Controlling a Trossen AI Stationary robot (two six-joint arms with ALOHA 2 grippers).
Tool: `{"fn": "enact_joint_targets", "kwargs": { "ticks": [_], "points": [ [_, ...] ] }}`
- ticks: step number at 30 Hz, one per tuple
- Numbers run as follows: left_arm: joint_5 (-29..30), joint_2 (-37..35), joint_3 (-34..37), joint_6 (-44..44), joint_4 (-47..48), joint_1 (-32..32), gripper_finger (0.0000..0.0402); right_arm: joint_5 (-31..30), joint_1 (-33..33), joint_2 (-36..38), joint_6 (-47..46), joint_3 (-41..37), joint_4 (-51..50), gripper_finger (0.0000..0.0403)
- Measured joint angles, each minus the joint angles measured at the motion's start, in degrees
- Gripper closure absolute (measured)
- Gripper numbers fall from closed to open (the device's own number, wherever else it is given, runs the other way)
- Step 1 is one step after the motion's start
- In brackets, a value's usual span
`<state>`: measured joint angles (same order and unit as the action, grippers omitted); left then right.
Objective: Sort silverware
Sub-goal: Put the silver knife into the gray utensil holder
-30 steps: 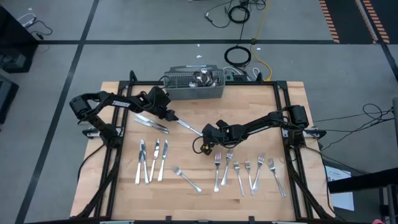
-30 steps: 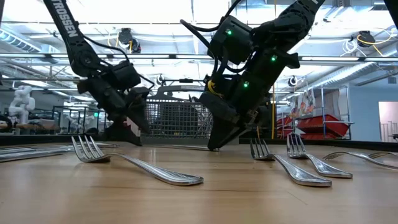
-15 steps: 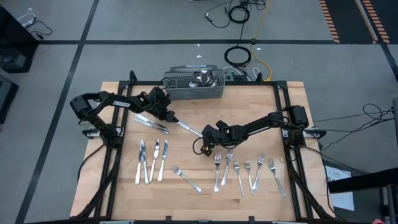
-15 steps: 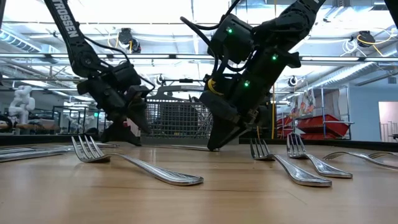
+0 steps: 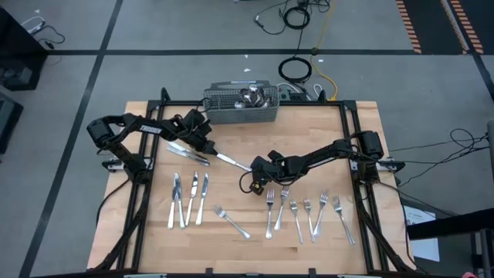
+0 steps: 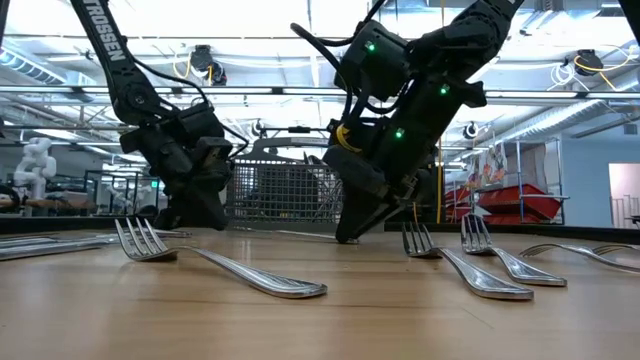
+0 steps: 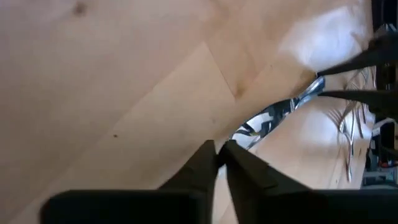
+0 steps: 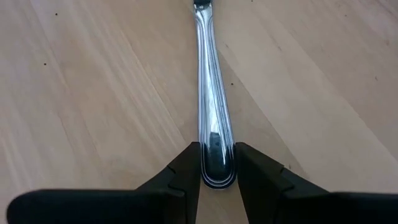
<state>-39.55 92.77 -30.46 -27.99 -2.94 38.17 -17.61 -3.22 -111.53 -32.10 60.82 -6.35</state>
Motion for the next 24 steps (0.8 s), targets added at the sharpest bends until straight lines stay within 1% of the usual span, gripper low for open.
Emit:
{"fn": "enact_joint_targets", "kwargs": {
  "ticks": [2,3,11,13,14,17,24],
  "points": [
    [-0.38,0.0,0.0,0.89,-0.1,0.0,0.0388,-0.01,0.0,0.0,0.0,0.0,0.0,0.0316],
    [-0.53,0.0,0.02,1.41,-0.11,0.0,0.0392,-0.02,0.0,0.0,0.0,0.0,0.04,0.0316],
    [-1.11,0.0,0.02,1.38,-0.4,0.13,0.0398,-0.24,0.07,0.11,1.88,-0.02,1.05,0.0315],
    [-2.62,0.0,-0.03,1.13,-1.05,0.15,0.0399,-0.39,0.09,0.14,2.94,0.24,1.21,0.0311],
    [-4.66,0.07,-0.15,0.32,-2.15,0.02,0.0399,-0.85,0.17,0.22,3.3,0.59,2.39,0.0307],
    [-7.62,0.12,-0.08,-0.55,-3.05,-0.11,0.04,-1.44,0.37,1.18,4.85,1.88,2.64,0.029],
    [-6.42,0.17,-0.28,-2.8,-4.32,-0.21,0.04,-3.58,0.33,2.26,14.24,7.58,2.31,0.0227]
  ]
}}
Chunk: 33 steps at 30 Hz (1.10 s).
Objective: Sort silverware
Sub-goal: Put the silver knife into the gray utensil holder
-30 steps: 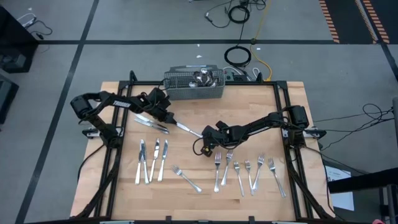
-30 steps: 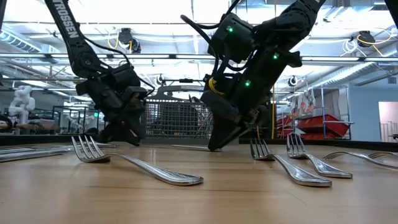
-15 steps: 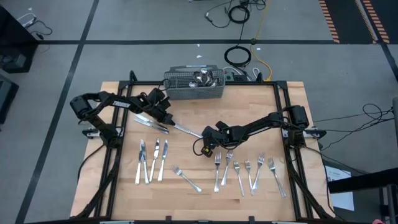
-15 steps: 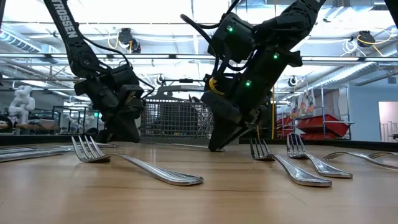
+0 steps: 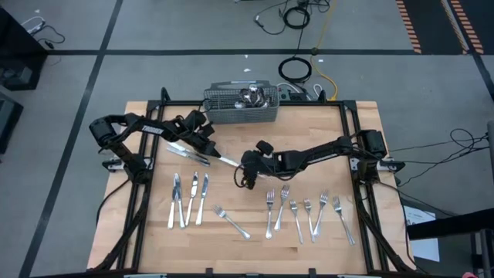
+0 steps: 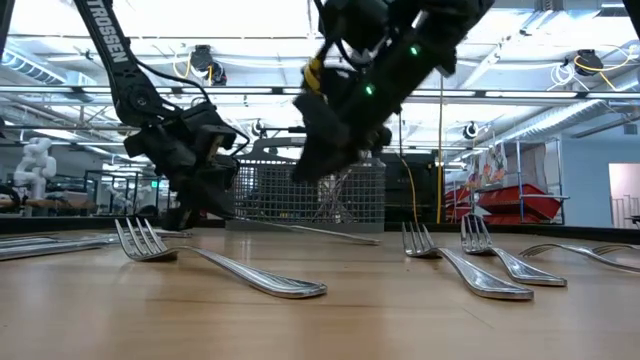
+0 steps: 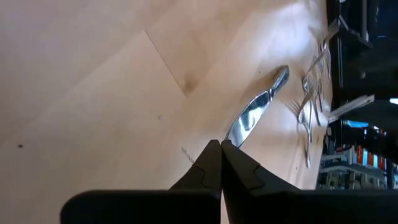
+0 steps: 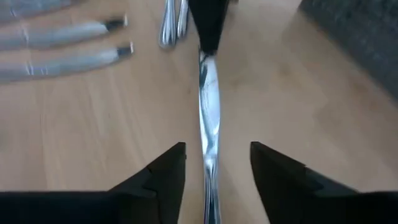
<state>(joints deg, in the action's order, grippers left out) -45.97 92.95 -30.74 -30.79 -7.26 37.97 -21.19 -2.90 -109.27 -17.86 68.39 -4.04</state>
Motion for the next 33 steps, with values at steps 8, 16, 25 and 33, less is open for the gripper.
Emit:
{"fn": "enact_joint_targets", "kwargs": {
  "ticks": [8,16,25,33],
  "points": [
    [-1.88,-0.02,-0.02,-3.51,-2.45,-0.03,0.0401,1.24,1.14,-0.28,1.37,0.55,-4.14,0.019],
    [-3.42,-0.24,-0.11,-7.59,-6.9,-0.41,0.0401,3.65,1.55,-3.12,-0.01,0.53,-5.21,0.0192],
    [-3.42,-0.35,-0.11,-7.88,-8.29,-0.94,0.0401,5.08,1.7,-7.91,-6.46,0.68,-5.53,0.0202],
    [-3.59,-0.35,-0.12,-7.7,-9.03,-1.04,0.0401,5.07,1.89,-8.36,-7.81,0.71,-5.98,0.0376]
  ]
}}
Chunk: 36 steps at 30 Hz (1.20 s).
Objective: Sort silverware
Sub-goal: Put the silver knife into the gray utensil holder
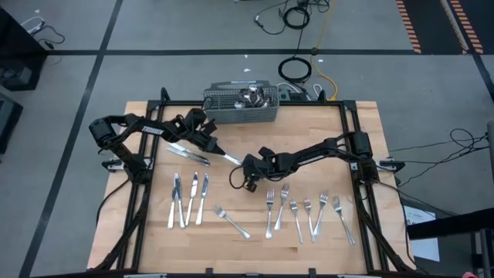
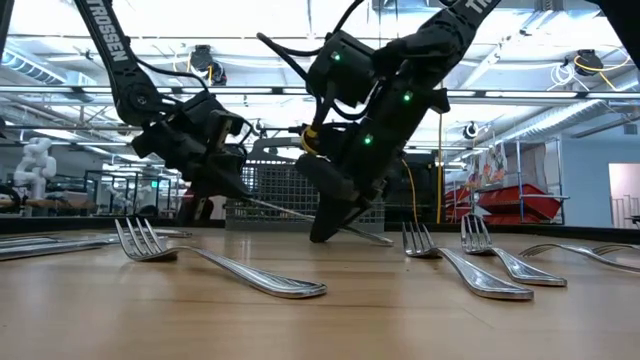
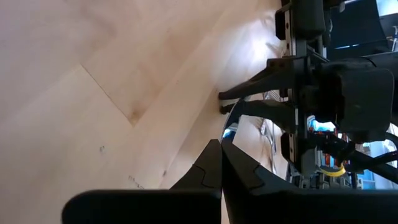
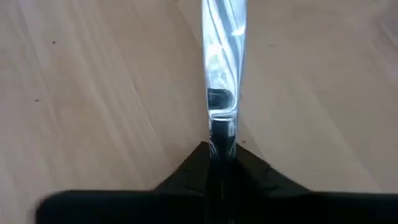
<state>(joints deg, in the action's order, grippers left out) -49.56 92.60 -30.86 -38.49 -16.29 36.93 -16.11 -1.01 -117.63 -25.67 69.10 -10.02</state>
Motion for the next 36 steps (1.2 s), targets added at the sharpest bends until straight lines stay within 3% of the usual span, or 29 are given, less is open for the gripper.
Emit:
{"fn": "enact_joint_targets", "kwargs": {
  "ticks": [8,19,23,36],
  "points": [
    [-1.42,0.0,-0.03,-0.24,-1.62,0.04,0.0387,-0.07,0.08,0.2,-0.6,-0.09,0.58,0.0383],
    [-6.01,-6.56,-0.19,1.41,-4.84,3.99,0.0245,-0.54,0.23,-0.06,-0.93,0.55,1.88,0.0383],
    [-5.69,-10.02,-0.1,-0.09,-4.6,6.46,0.0212,-1.53,0.38,-0.37,1.23,2.71,1.17,0.0383],
    [-6.35,-23.9,-2.04,-10.27,-9.03,18.7,0.0205,-5.01,2.68,-0.15,7.0,10.33,1.51,0.0383]
  ]
}}
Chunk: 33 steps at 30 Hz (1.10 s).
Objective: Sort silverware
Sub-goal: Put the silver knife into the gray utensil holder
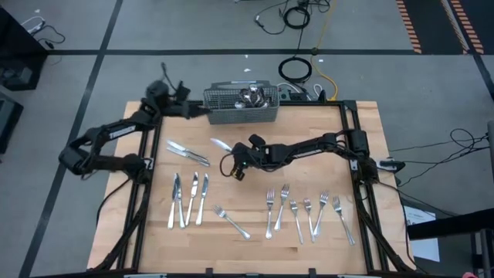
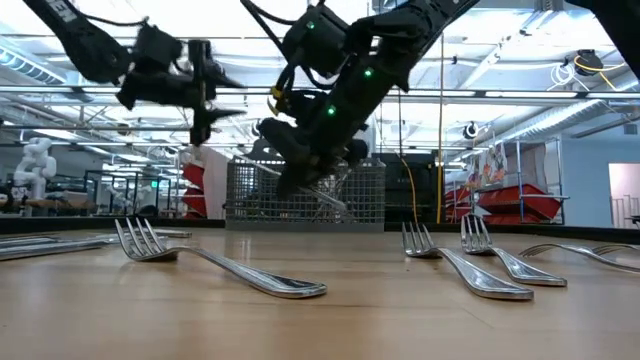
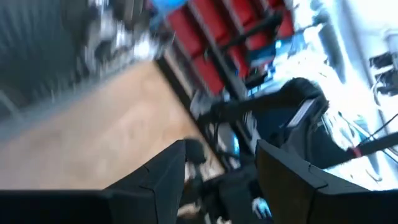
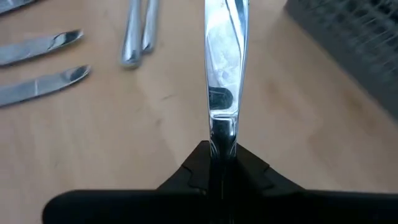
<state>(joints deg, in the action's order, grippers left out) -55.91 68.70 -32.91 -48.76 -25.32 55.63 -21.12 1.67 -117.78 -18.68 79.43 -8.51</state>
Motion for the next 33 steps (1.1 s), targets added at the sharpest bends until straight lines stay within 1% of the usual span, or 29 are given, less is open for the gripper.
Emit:
{"fn": "enact_joint_targets", "kwargs": {
  "ticks": [3,6,11,13,15,18,20,25,33],
  "points": [
    [0.52,-3.09,-2.19,-0.1,-0.07,3.67,0.0205,-1.35,1.57,0.0,1.04,2.08,0.91,0.0383],
    [1.59,-5.92,-3.94,-0.19,-0.08,6.94,0.0205,-1.44,3.89,0.0,4.11,5.35,1.69,0.0383],
    [3.11,-9.12,-4.95,0.0,0.07,11.78,0.0205,-1.87,8.89,0.13,8.39,10.91,5.47,0.0383],
    [3.77,-9.85,-5.03,0.05,0.07,13.21,0.0205,-1.75,11.17,0.15,8.66,11.98,9.14,0.0383],
    [3.84,-10.17,-5.03,0.05,0.13,14.3,0.0206,-1.41,13.53,0.15,8.61,11.98,15.46,0.0383],
    [3.88,-10.18,-5.03,0.07,0.19,15.06,0.0206,-1.32,16.67,0.15,8.66,11.98,24.35,0.0383],
    [3.9,-10.19,-5.03,0.37,0.24,15.42,0.0206,-1.26,18.46,0.09,8.74,12.0,28.35,0.0383],
    [3.98,-10.18,-5.03,1.66,0.3,15.66,0.0206,2.85,21.63,-0.63,10.06,12.0,32.66,0.0383],
    [4.06,-10.18,-5.03,2.74,0.26,15.7,0.0206,3.57,21.88,-5.39,8.93,11.98,41.87,0.0383]
  ]
}}
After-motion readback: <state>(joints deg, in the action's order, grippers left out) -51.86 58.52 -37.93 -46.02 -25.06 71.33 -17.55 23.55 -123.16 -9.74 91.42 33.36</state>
